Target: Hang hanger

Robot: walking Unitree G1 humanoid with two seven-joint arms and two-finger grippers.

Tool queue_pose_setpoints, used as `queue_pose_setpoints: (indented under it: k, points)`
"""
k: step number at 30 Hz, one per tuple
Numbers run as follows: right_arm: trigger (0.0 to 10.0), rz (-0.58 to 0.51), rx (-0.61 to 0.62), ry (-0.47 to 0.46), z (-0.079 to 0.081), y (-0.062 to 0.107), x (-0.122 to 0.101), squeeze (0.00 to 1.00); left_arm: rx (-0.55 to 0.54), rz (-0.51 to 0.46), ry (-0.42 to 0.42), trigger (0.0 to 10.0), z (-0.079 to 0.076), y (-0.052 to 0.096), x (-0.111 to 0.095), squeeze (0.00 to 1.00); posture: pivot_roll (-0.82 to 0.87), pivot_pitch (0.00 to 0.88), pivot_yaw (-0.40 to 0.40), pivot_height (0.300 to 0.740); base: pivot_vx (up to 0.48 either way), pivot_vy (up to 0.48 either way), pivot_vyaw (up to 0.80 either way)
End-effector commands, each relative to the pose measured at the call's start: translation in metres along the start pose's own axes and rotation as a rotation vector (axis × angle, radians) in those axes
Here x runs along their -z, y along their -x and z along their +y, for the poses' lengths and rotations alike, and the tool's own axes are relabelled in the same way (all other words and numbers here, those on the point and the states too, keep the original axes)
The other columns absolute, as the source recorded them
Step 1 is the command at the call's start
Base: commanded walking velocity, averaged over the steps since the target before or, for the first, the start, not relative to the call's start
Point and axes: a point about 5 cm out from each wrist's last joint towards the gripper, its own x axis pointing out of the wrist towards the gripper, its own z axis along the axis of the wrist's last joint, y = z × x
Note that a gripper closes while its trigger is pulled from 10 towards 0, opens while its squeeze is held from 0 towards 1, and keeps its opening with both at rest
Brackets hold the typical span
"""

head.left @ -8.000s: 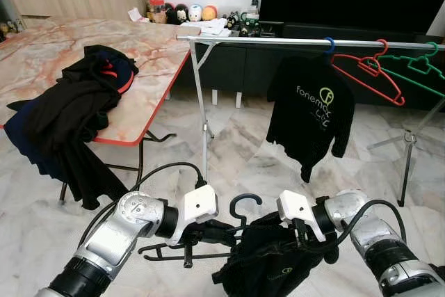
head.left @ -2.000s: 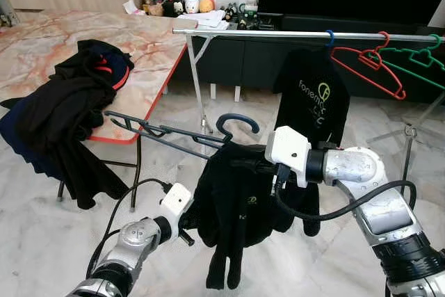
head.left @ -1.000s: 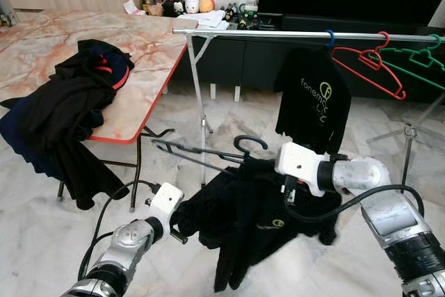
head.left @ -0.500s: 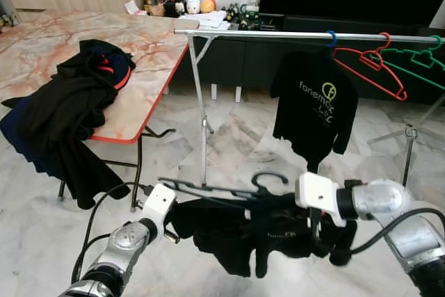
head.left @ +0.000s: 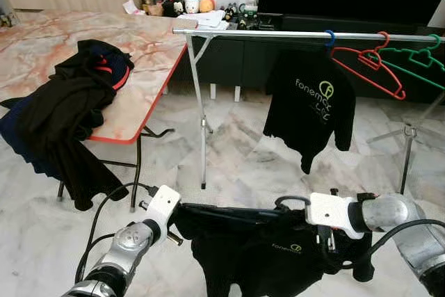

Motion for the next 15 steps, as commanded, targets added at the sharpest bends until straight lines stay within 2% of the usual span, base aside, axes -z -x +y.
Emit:
queue_pose_setpoints:
  k: [1, 11, 15]
  points:
    - [0.0, 0.094, 0.023, 0.001, -0.005, 0.017, 0.015, 0.0, -0.084, 0.074, 0.021, 0.0, 0.016, 0.009, 0.015, 0.0, 0.01, 0.098, 0.027, 0.74, 0.0, 0.0, 0.0]
    - [0.0, 0.201, 0.012, 0.038, -0.003, 0.017, 0.027, 0.0, -0.098, 0.082, 0.017, 0.0, 0.019, 0.01, 0.015, 0.0, 0.01, 0.098, 0.025, 0.74, 0.0, 0.0, 0.0]
    - [0.0, 0.284, 0.048, 0.079, -0.002, 0.011, 0.036, 0.0, -0.099, 0.08, 0.019, 0.0, 0.018, 0.008, 0.013, 0.0, 0.01, 0.098, 0.022, 0.74, 0.0, 0.0, 0.0]
